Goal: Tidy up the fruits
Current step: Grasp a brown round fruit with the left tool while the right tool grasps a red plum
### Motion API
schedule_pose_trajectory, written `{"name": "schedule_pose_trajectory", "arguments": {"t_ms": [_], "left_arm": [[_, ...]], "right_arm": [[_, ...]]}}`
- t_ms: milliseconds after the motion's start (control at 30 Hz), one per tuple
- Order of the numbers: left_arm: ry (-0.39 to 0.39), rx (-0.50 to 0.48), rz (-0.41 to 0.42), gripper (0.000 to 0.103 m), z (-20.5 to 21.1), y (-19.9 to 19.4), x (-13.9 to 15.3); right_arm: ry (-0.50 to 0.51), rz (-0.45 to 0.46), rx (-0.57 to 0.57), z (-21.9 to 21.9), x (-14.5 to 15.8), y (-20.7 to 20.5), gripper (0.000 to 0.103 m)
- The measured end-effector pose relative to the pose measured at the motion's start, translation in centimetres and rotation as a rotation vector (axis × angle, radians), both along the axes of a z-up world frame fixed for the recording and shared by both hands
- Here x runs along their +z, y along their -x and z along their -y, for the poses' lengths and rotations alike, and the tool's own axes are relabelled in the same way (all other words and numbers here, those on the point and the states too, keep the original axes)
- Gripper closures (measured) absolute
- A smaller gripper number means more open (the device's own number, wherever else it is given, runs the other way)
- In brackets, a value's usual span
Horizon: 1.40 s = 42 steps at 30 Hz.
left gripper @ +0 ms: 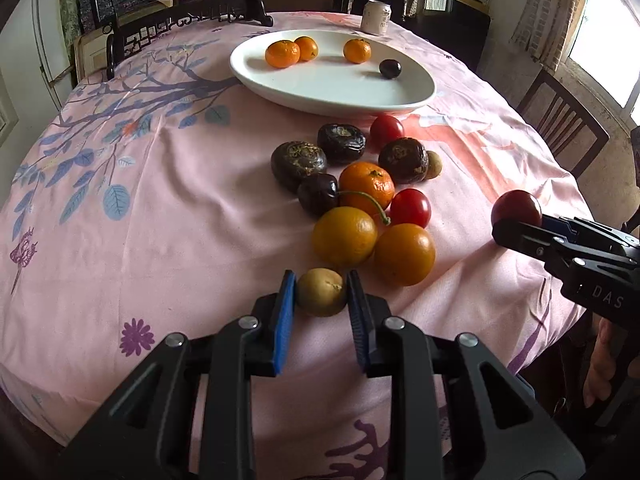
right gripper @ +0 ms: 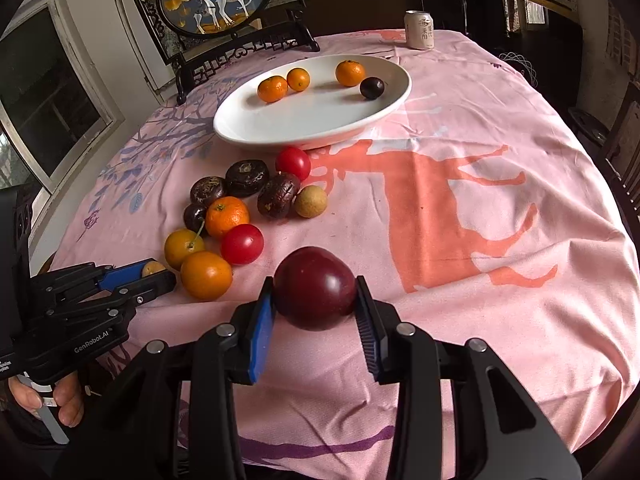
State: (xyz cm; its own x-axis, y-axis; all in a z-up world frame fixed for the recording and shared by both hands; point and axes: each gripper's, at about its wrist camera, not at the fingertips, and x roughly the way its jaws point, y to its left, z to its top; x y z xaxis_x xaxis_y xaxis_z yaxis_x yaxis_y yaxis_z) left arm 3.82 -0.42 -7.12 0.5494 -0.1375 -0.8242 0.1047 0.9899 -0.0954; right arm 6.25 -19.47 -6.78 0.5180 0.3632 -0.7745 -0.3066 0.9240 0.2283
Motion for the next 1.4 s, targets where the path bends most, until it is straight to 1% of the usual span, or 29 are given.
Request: {"name": "schedule_pose_trajectory", "arguments": {"t_ms": [233,433,500,567,667,767,833,900,967,1067,1100,1200,1400], "left_arm": [[-0.008,0.024,0.068,0.077,-1.3,0.1,2.8],[-0.004,0.042,0.100,0.077,-2.7,-2.0,5.0],[-0.007,0.040,0.104,0.077,-2.9,-3.4,5.8],[-0.031,0.041,0.115,0.077,-2.8,-5.6,6.8],[-0.044,0.046,0.109,0.077,-2.6,-10.3,8.4],[-0.059,0.061,0.097,0.077,-1.9,-15.5,9.4],[-0.067,0.068,0.083,0.077,-1.2,-18.3,9.2],[-0.082,0.082,0.061,0.077,-0.8,-20.9,8.5],[-0.061,0.101,0.027,0.077,-1.2,-23.0,7.6],[-0.037,0.126,-0.011,0.077,-2.1,-24.9,6.2],[-0.033,0.128,-0.017,0.077,-2.4,-25.4,5.9],[-0.036,0.127,-0.026,0.077,-2.7,-26.3,5.3],[-0.033,0.131,-0.043,0.077,-3.0,-27.9,4.5]], "right_arm": [[-0.008,0.007,-0.006,0.2,0.4,0.0,0.064],[-0.006,-0.008,0.006,-0.4,0.1,-0.5,0.064],[-0.007,-0.023,0.017,-0.7,0.0,-1.1,0.064],[0.004,-0.018,0.029,-1.1,0.6,-1.9,0.064],[0.050,0.025,0.051,-2.1,2.3,-4.0,0.064],[0.095,0.067,0.062,-3.3,4.2,-7.4,0.064],[0.105,0.073,0.072,-3.9,5.2,-10.1,0.064],[0.067,0.036,0.095,-4.6,5.5,-13.4,0.064],[0.047,0.000,0.109,-5.5,5.1,-16.7,0.064],[0.126,0.000,0.094,-7.1,3.8,-20.5,0.064],[0.142,0.001,0.093,-7.5,3.5,-21.4,0.064],[0.126,-0.024,0.092,-7.8,2.7,-23.4,0.064],[0.139,-0.045,0.080,-8.4,1.6,-26.0,0.064]]}}
